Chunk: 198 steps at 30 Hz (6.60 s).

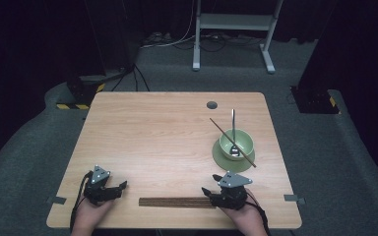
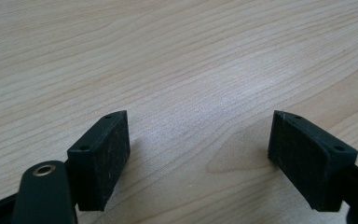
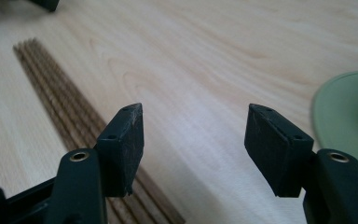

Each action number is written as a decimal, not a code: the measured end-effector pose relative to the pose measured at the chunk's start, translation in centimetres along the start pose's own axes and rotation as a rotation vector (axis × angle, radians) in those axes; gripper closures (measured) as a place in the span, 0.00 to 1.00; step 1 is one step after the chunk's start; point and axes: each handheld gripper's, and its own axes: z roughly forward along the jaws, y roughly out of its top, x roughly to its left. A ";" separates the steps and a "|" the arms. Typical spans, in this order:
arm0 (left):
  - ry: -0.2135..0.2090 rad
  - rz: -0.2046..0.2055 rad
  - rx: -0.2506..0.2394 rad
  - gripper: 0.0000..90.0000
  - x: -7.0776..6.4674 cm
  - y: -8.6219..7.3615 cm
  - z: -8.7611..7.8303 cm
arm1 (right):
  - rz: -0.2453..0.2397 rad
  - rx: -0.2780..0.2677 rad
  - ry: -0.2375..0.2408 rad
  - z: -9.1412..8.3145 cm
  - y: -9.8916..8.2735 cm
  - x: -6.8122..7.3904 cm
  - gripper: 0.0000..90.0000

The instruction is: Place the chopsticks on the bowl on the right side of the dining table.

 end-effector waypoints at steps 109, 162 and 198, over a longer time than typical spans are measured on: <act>-0.007 -0.002 -0.002 0.26 0.0 0.0 0.0 | -0.037 0.059 -0.005 -0.5 0.6 -2.5 0.94; -0.007 -0.006 -0.005 0.27 0.1 0.0 0.0 | 0.138 -0.055 -0.309 -6.0 -0.6 -8.5 0.93; -0.005 -0.006 -0.005 0.28 0.0 0.0 0.0 | 0.187 -0.113 -0.339 -6.9 -1.6 -8.7 0.47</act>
